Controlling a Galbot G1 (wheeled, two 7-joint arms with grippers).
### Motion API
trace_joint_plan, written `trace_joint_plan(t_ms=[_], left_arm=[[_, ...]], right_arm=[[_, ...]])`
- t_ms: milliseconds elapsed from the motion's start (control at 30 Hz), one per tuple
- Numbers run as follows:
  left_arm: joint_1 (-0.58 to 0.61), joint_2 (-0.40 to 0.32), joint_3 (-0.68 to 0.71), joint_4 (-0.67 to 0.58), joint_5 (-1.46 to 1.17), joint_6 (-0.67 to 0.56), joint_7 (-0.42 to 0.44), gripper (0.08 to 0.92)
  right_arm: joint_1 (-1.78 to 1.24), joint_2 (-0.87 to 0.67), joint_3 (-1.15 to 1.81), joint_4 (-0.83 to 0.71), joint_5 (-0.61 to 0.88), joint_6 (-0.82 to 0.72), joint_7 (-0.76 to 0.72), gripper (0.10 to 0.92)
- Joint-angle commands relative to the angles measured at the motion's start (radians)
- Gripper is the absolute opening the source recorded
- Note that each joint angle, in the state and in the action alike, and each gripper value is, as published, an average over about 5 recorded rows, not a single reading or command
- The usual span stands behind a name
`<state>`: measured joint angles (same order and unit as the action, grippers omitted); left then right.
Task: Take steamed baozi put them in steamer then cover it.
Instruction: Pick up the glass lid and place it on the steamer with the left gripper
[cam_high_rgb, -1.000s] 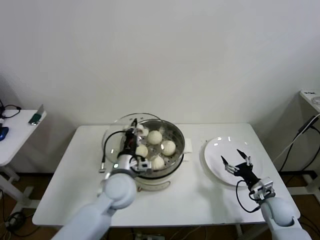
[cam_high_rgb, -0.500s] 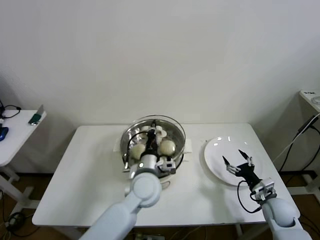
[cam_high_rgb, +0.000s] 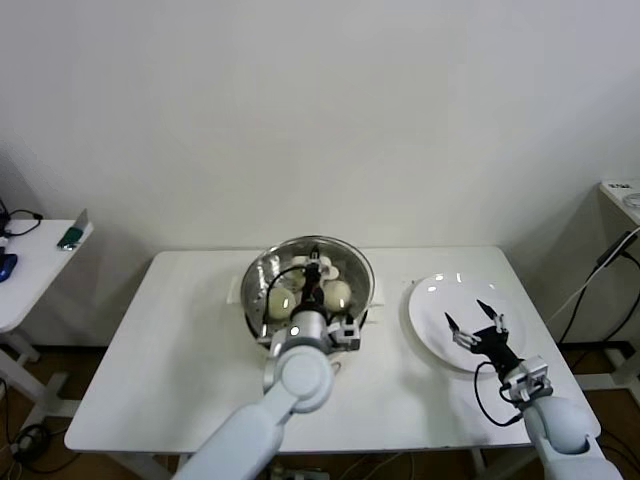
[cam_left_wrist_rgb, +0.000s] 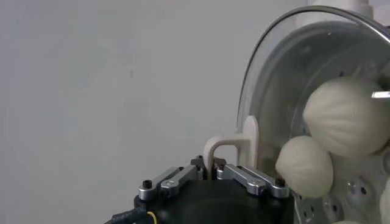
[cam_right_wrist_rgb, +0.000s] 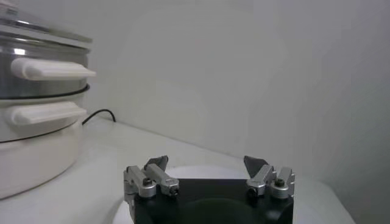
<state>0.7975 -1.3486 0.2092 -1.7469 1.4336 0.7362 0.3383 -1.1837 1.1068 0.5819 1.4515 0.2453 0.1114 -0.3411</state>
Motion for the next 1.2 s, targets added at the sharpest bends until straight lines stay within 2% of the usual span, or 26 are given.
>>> trace_joint_plan(t_ms=[33,967,1200], left_arm=[[-0.002,0.002,-0.014,0.032,0.020,0.024,-0.002,0.152],[0.001,0.014,-0.002,0.052,-0.059,0.039,-0.057,0.152],[0.016,0.018,-0.005,0.031,-0.065,0.037,-0.033,0.152]], right_arm=[[0.001,-0.004,0.000,-0.003,-0.002,0.001,-0.002,0.823],[0.008,0.001,0.007,-0.015,-0.012,0.009,-0.014,0.823],[0.009,0.000,0.008,-0.017,-0.012,0.005,-0.016,0.823]])
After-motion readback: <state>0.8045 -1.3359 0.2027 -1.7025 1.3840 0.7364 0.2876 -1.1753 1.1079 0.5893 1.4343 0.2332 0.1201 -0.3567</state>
